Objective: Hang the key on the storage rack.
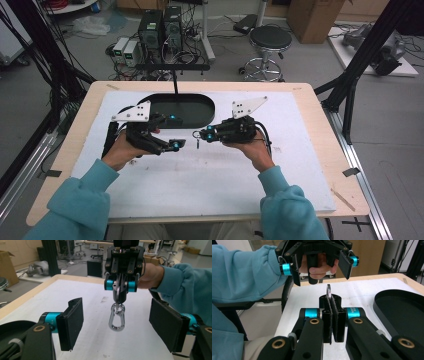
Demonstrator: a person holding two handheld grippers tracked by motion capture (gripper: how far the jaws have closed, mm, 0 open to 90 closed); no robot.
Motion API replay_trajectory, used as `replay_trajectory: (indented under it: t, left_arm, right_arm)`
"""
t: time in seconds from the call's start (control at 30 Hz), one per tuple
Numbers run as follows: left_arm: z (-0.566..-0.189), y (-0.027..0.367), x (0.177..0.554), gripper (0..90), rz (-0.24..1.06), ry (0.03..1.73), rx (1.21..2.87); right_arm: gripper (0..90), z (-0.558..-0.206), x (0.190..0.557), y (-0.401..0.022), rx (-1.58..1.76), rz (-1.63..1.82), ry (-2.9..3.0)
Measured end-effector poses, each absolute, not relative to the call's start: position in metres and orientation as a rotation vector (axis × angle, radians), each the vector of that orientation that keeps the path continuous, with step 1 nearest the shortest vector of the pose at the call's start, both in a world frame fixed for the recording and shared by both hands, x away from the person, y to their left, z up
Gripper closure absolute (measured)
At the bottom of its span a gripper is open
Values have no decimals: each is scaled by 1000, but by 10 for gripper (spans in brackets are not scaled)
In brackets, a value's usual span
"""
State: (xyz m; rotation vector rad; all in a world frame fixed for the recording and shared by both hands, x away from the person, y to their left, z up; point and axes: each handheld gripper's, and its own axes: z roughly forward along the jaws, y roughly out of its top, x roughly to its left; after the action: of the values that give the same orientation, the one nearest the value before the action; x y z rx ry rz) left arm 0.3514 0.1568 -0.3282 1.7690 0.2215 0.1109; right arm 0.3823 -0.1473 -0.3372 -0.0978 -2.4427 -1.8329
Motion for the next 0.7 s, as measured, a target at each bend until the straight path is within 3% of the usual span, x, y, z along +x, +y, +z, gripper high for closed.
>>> replay_trajectory:
  t: [0.5,0.7]
  left_arm:
    - [-331,142,356,434,45,158,1779]
    - [-330,140,358,541,40,185,1786]
  right_arm:
    - [891,-337,382,-145,-70,-1855,-2416]
    - [891,-336,381,-146,-73,-1859,-2406]
